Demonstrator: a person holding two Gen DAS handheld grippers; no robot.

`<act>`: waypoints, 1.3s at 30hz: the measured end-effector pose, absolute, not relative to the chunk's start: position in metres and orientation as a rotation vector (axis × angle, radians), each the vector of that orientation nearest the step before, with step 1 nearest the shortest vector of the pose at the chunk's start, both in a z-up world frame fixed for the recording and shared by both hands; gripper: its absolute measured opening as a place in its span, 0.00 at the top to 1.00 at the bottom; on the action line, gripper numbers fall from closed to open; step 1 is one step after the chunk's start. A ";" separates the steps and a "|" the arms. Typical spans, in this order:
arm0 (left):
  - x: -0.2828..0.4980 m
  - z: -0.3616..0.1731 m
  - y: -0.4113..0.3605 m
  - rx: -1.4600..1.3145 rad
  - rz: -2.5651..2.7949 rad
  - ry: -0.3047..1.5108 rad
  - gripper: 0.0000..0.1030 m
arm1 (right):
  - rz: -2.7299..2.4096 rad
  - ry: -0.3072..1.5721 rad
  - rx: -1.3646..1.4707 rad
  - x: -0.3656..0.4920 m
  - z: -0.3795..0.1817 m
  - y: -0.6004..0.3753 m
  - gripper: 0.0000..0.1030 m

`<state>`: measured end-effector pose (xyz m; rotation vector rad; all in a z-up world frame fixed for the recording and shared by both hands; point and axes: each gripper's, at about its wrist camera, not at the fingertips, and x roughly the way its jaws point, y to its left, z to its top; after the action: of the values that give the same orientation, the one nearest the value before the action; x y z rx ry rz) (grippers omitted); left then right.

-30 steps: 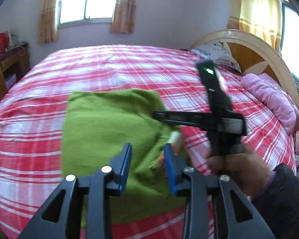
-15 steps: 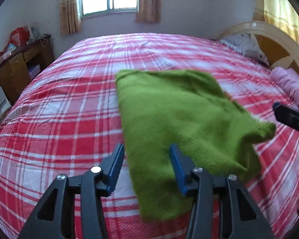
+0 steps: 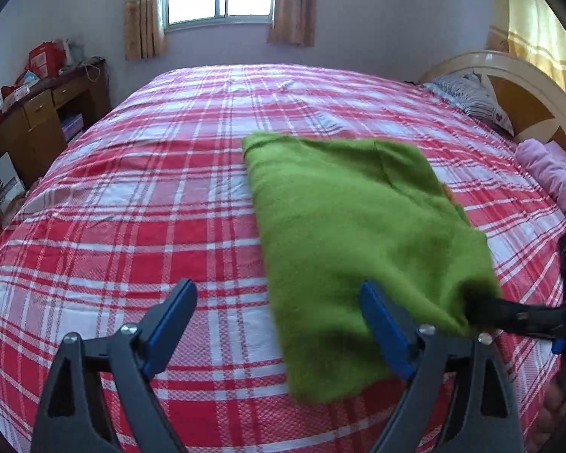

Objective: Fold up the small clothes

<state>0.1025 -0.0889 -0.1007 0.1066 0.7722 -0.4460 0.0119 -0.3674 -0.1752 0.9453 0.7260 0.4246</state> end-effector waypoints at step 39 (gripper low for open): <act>0.119 -0.136 -0.108 0.045 -0.452 0.817 0.00 | -0.071 0.700 0.162 0.109 -0.138 -0.372 0.90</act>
<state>0.1190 -0.1082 -0.1358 0.0453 0.8168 -0.4524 0.1087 -0.3717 -0.1383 0.1623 0.6999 -0.0706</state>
